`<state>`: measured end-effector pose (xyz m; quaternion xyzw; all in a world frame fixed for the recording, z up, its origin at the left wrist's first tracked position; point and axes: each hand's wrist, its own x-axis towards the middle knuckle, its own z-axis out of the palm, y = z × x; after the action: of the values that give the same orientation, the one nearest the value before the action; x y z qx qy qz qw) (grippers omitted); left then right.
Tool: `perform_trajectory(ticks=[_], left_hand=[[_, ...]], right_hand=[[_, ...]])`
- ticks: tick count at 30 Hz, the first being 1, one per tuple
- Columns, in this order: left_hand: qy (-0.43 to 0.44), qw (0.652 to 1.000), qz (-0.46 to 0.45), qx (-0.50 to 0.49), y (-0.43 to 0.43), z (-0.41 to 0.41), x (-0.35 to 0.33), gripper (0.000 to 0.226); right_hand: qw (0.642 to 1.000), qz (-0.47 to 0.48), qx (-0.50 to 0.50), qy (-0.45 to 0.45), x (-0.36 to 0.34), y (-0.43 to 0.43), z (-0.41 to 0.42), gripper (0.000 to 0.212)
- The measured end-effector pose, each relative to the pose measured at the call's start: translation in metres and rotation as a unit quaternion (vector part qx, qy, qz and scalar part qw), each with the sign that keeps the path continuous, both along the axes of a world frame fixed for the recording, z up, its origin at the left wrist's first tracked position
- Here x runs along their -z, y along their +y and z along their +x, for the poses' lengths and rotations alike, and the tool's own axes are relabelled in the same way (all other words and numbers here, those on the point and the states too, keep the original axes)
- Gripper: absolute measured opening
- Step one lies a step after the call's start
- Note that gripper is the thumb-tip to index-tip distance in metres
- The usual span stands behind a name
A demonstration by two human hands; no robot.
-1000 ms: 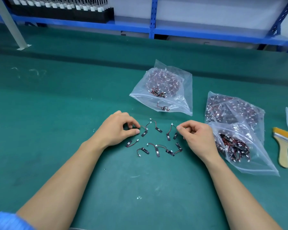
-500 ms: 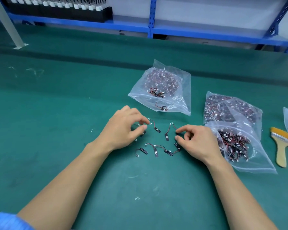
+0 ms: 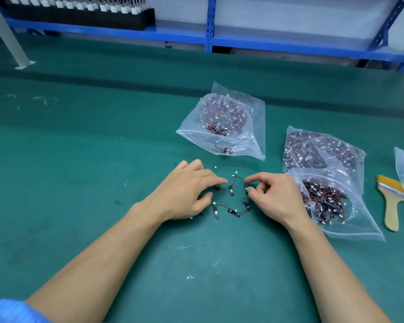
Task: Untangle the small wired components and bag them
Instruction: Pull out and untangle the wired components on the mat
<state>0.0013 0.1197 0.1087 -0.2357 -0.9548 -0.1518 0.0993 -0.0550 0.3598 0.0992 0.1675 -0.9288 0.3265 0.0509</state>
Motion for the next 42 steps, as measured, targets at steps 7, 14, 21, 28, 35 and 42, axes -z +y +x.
perform_trajectory(ticks=[7, 14, 21, 28, 35, 42], left_hand=[[0.019, 0.985, 0.168, -0.036, -0.018, 0.005, -0.003, 0.038], [-0.019, 0.972, 0.212, -0.102, -0.051, 0.013, -0.004, 0.01], [-0.1, 0.97, 0.198, -0.102, -0.056, 0.014, -0.004, 0.021], [-0.119, 0.961, 0.219, -0.117, -0.06, 0.015, -0.003, 0.013], [-0.076, 0.955, 0.239, -0.159, -0.059, 0.014, -0.002, 0.015], [-0.076, 0.964, 0.243, -0.075, -0.041, 0.015, -0.002, 0.041]], right_hand=[[1.0, -0.01, -0.001, -0.002, 0.003, 0.001, -0.001, 0.024], [0.998, -0.056, -0.037, 0.001, 0.006, 0.002, 0.001, 0.017], [0.997, -0.064, -0.045, -0.009, 0.007, 0.003, 0.001, 0.016], [0.995, -0.093, -0.037, -0.021, 0.009, 0.002, 0.0, 0.018], [0.993, -0.108, -0.046, -0.029, 0.01, 0.002, -0.001, 0.018], [0.993, -0.095, -0.063, -0.015, 0.01, 0.002, 0.0, 0.019]])
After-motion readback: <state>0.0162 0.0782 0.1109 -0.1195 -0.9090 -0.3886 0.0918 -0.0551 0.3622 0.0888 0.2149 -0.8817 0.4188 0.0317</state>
